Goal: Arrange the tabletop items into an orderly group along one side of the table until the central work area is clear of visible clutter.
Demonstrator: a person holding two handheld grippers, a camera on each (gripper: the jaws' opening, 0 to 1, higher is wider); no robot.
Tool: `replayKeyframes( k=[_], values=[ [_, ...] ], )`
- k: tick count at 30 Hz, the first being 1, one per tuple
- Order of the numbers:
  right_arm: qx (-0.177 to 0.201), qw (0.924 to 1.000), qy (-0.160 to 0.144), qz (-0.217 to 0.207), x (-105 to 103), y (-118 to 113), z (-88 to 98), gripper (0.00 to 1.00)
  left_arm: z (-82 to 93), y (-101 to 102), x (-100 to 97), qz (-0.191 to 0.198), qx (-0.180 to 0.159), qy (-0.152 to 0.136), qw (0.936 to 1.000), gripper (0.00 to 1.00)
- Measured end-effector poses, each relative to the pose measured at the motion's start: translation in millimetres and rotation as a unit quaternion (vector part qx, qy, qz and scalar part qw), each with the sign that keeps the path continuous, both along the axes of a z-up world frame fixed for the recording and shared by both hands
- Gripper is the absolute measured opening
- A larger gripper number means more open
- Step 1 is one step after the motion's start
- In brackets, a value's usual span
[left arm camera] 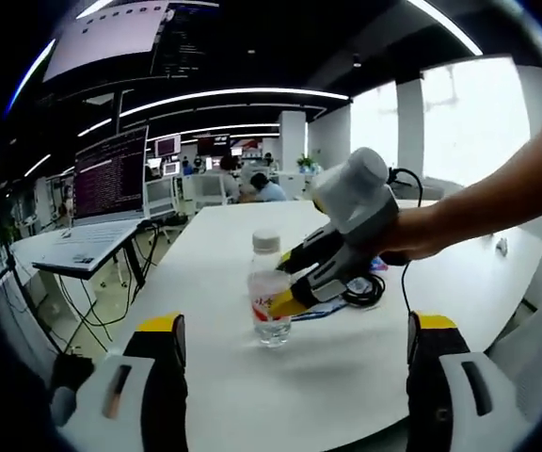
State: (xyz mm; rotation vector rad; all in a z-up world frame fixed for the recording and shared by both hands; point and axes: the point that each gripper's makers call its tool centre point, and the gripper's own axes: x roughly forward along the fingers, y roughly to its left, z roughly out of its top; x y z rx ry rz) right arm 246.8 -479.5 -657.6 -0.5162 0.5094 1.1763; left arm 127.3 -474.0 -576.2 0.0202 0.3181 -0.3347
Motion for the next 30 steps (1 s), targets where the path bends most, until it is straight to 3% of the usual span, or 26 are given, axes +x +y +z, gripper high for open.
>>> replayKeyframes(
  k=[9, 30],
  values=[
    [-0.007, 1.0, 0.004, 0.005, 1, -2, -4.1, 0.36, -5.9, -13, -13.8, -0.008, 0.013, 0.009, 0.9998, 0.99],
    [0.029, 0.9992, 0.024, 0.015, 14, 14, -8.4, 0.31, -19.8, -10, -19.8, -0.014, 0.023, 0.024, 0.9993, 0.99]
  ],
)
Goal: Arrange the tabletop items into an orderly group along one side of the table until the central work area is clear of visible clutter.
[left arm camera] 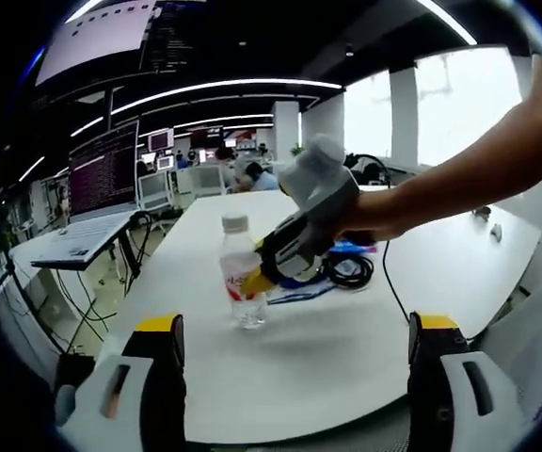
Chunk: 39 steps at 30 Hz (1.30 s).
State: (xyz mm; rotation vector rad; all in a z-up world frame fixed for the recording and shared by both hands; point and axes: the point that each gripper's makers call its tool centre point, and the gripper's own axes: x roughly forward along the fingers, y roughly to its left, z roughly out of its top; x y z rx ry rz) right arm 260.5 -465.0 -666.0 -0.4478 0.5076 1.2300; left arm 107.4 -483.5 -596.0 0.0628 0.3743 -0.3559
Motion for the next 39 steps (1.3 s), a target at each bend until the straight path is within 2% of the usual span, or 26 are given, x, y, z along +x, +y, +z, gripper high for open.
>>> replayKeyframes(
  k=[9, 17, 23, 25, 35, 39],
  values=[
    [0.02, 0.9997, 0.016, -0.006, 13, 7, 0.8, 0.3, -3.7, 0, 0.6, 0.005, 0.002, 0.004, 1.0, 0.99],
    [0.022, 0.9997, 0.013, -0.005, 20, 11, 0.6, 0.3, -4.9, 1, 1.2, 0.01, -0.006, 0.008, 0.9999, 0.99],
    [0.022, 0.9997, 0.009, -0.007, 29, 15, 3.1, 0.3, -6.4, 0, 0.5, 0.006, 0.005, 0.008, 0.9999, 0.99],
    [0.025, 0.9996, 0.007, -0.009, 34, 16, 6.2, 0.3, -4.6, 0, 0.9, 0.007, -0.005, 0.007, 0.9999, 0.99],
    [0.043, 0.9982, 0.015, -0.04, 73, 18, 12.5, 0.3, -5.4, 0, 1.5, 0.009, -0.005, 0.012, 0.9999, 0.99],
    [0.04, 0.9983, 0.011, -0.041, 82, 21, 12.0, 0.3, -5.4, 2, 2.2, 0.014, -0.007, 0.013, 0.9998, 0.99]
  ],
)
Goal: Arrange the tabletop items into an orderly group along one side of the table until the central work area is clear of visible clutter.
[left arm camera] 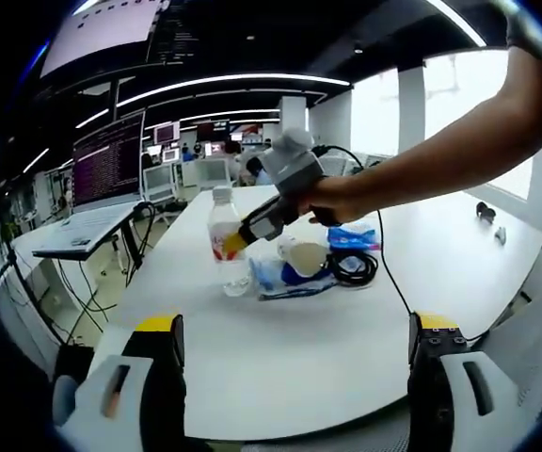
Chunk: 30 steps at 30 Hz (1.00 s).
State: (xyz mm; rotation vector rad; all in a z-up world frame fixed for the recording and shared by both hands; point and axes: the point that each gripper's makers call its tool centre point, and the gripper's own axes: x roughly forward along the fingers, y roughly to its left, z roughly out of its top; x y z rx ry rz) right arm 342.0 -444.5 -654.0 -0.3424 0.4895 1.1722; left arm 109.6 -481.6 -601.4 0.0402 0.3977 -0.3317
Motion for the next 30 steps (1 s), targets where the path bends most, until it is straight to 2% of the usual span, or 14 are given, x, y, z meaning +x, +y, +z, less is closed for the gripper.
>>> replayKeyframes(
  k=[9, 20, 30],
  values=[
    [0.001, 1.0, -0.004, -0.004, 19, 7, 3.7, 0.3, -1.4, 1, 1.2, 0.003, 0.002, 0.004, 1.0, 0.99],
    [-0.001, 0.9999, -0.014, -0.004, 58, 15, 1.9, 0.3, -2.9, 3, 2.6, 0.009, -0.001, 0.009, 0.9999, 0.99],
    [-0.001, 1.0, -0.009, 0.001, 72, 21, -6.3, 0.3, -7.3, 3, 2.7, 0.006, 0.004, 0.021, 0.9998, 0.99]
  ],
)
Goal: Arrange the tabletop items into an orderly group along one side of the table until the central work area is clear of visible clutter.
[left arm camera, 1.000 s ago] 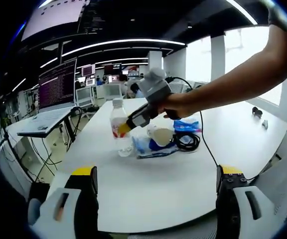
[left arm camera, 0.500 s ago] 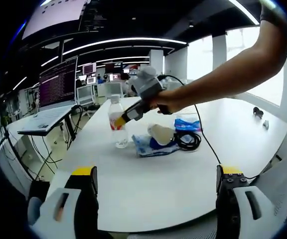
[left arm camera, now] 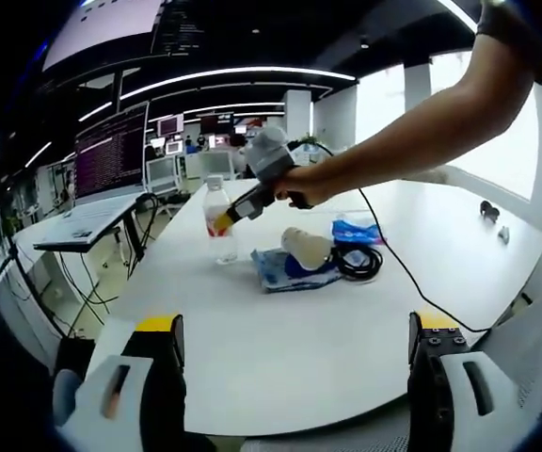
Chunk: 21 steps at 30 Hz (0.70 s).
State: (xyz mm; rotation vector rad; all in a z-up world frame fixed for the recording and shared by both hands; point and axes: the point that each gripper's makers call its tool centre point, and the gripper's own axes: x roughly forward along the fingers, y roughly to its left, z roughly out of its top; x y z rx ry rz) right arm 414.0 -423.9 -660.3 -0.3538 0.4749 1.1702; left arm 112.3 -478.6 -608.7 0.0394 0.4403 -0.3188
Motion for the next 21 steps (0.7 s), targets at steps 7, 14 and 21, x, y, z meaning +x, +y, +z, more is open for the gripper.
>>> replayKeyframes(
  k=[7, 14, 21],
  values=[
    [0.013, 0.9999, -0.008, 0.004, 9, 4, 3.4, 0.3, -1.0, 4, 1.3, 0.009, -0.002, 0.004, 1.0, 0.99],
    [0.013, 0.9996, -0.014, 0.022, 9, 5, 2.8, 0.31, -2.6, 2, 0.6, 0.005, -0.001, 0.009, 1.0, 0.98],
    [0.015, 0.9993, -0.02, 0.027, 8, 5, 2.9, 0.32, -2.1, 5, 0.7, 0.013, -0.011, 0.01, 0.9998, 0.98]
  ],
)
